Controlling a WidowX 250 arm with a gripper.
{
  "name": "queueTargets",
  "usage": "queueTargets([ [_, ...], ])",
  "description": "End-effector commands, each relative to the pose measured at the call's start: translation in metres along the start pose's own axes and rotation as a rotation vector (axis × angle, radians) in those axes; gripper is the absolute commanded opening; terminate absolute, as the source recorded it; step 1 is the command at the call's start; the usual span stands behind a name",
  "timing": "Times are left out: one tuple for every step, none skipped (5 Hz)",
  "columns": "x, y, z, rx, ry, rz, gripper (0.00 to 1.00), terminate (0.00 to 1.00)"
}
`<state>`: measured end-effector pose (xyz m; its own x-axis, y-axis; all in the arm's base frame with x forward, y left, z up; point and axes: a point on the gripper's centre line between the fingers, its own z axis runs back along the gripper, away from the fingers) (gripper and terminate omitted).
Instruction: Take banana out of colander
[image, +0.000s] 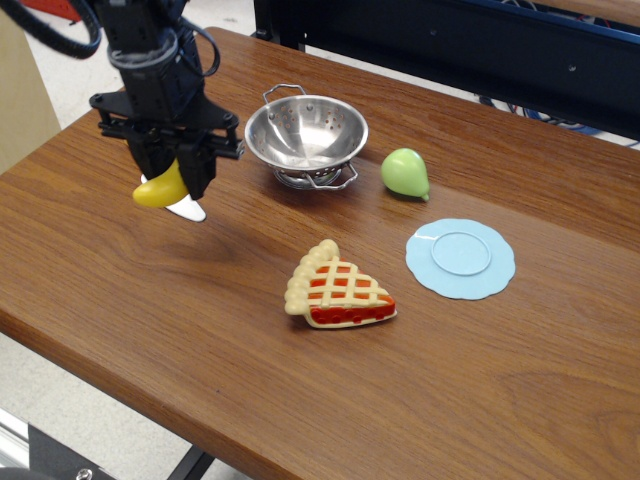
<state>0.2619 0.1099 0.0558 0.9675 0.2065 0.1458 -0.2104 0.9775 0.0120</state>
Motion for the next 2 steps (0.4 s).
queueTargets([
  [-0.014,0.026,-0.021,0.137,-0.073,-0.061,0.00,0.00],
  [-0.020,0.028,-0.032,0.167,-0.056,-0.085,0.00,0.00],
])
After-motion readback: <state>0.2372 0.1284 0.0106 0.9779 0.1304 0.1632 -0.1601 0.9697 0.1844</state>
